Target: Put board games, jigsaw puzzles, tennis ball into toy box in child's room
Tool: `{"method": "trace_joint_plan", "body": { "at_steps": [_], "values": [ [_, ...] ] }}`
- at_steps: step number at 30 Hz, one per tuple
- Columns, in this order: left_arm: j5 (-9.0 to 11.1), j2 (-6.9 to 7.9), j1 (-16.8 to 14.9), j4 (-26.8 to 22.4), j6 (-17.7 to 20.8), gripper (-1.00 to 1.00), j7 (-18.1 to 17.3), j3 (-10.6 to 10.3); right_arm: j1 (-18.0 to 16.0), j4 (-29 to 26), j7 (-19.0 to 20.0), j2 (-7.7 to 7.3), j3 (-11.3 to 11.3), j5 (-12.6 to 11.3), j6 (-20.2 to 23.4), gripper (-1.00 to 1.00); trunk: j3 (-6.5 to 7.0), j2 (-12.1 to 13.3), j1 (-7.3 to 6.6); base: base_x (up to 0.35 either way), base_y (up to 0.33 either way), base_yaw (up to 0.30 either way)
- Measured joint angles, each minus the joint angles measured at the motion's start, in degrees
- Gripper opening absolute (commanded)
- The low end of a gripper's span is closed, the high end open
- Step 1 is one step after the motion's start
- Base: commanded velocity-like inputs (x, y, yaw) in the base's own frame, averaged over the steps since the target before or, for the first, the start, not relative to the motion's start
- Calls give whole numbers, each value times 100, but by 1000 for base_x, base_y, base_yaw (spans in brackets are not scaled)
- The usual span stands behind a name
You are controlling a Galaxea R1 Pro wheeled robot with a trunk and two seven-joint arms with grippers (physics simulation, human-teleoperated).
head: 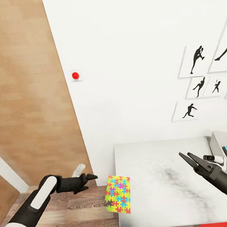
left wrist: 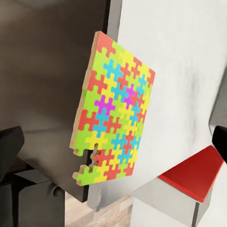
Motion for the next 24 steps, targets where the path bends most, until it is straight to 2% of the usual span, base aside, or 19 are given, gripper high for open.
{"method": "trace_joint_plan", "body": {
  "at_steps": [10,14,17,24],
  "values": [
    [42,57,-7,26,-5,100,-605,-15,0,6,-4,0,-13,0,-75,100,-181,-403,220,0,0,0],
    [36,281,-8,30,-2,100,-1015,-15,0,8,-9,4,-41,6,-87,100,-253,-564,308,0,0,0],
    [35,362,-8,36,-2,100,-1302,-16,0,9,-13,7,-31,7,-91,100,-307,-685,374,0,0,0],
    [27,640,-15,71,-2,100,-1687,25,0,9,2,9,-11,0,-88,100,-433,-966,528,0,0,0]
  ]
}}
